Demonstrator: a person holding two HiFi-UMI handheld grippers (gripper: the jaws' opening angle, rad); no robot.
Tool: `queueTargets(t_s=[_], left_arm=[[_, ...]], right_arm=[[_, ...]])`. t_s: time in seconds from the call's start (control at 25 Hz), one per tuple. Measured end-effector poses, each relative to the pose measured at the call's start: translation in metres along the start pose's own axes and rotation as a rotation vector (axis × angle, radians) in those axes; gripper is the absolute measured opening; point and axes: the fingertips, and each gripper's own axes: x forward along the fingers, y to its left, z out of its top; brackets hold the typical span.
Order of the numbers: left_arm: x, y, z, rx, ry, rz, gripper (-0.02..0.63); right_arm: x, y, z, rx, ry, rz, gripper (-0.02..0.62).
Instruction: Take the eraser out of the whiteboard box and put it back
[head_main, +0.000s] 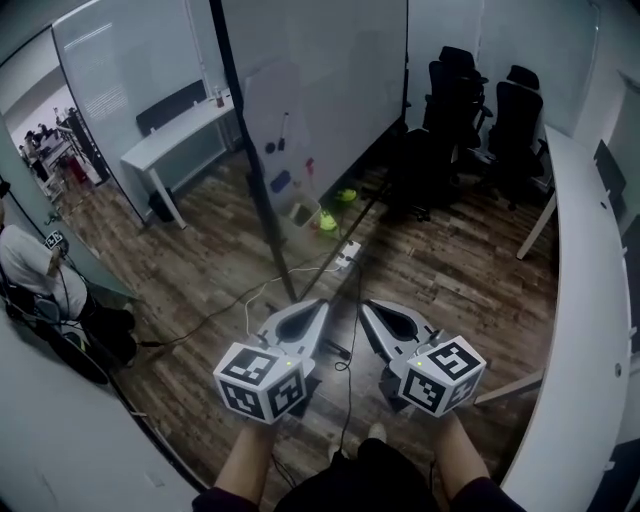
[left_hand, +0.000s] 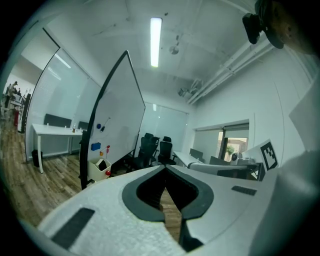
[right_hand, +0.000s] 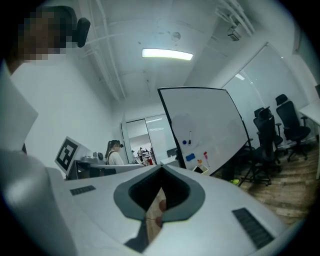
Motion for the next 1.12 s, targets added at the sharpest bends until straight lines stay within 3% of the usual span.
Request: queueTargets(t_s=[0.36, 0.8, 1.12], left_arm=[[0.043, 0.027, 0.001, -0.021, 0.011, 0.031, 0.006], [0.11, 0.068, 0.009, -0.041, 0.02, 0.142, 0.006], [0.13, 0.085, 0.016, -0.036, 0.023, 0.222, 0.006]], right_arm=[[0.03, -0.046, 0.004, 0.005, 0.017, 0.016, 0.003], [0.079, -0.113, 0.009, 0.019, 0.069, 0.117, 0.003], [0.103, -0.136, 0.013, 0.047, 0.078, 0.19, 0.003]])
